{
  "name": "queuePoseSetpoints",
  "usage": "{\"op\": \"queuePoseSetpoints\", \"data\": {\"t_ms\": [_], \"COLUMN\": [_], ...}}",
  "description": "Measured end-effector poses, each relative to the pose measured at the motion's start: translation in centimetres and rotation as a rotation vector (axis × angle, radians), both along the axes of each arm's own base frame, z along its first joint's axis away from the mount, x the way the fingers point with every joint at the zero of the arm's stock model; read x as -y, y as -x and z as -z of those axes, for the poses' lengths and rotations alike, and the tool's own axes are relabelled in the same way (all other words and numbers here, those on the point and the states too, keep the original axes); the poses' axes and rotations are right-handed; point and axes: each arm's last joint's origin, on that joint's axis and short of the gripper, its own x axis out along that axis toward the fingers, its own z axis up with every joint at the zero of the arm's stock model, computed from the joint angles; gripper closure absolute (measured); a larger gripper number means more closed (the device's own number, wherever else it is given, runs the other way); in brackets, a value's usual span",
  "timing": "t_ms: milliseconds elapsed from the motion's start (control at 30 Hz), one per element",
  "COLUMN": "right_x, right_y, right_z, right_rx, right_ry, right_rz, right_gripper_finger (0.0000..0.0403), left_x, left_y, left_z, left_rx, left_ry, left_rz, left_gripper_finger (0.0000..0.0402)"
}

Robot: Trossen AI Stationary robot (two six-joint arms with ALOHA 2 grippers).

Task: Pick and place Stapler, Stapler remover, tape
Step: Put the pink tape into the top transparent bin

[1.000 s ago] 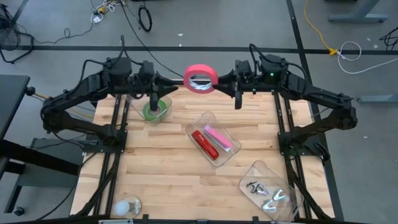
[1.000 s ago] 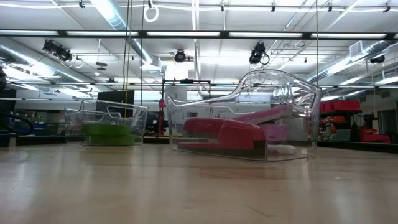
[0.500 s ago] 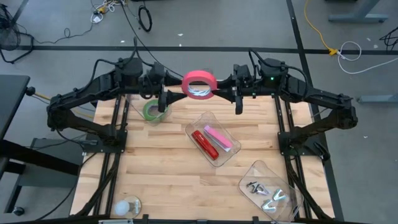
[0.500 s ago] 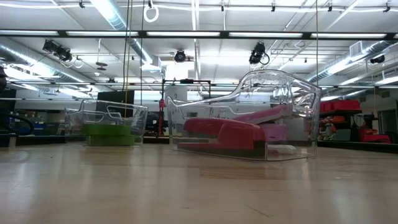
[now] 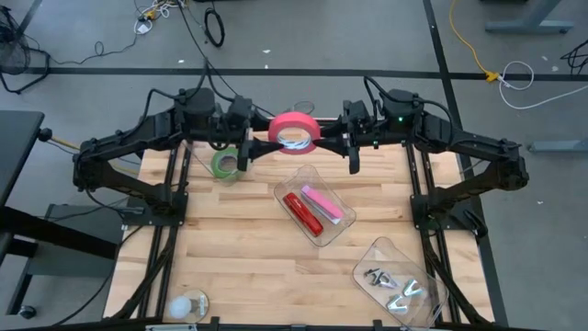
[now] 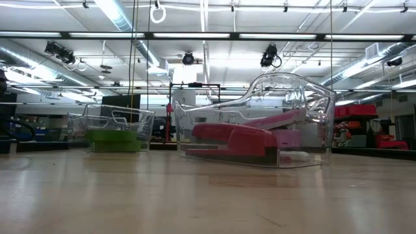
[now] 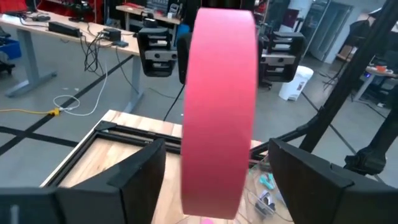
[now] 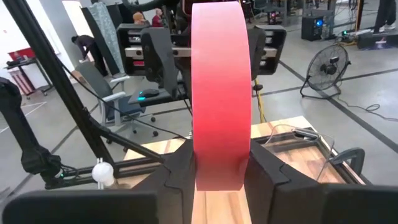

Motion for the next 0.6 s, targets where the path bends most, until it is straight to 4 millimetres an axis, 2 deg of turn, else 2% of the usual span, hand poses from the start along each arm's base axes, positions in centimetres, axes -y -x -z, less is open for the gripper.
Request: {"op": "queuePoseSetpoints", "data": {"t_ms": [600], "right_x": [0.0], "right_y": [-0.01], "right_z": [0.04], "right_rx": [-0.003], "right_ry": [0.001], "right_rz": [0.001], "right_gripper_finger": [0.0307], "left_x": [0.01], "left_y": [0.02], "left_z": [0.0], "left_rx": [-0.001], "left_ry": [0.0], "left_rz": [-0.001], "left_gripper_finger": [0.0251]}}
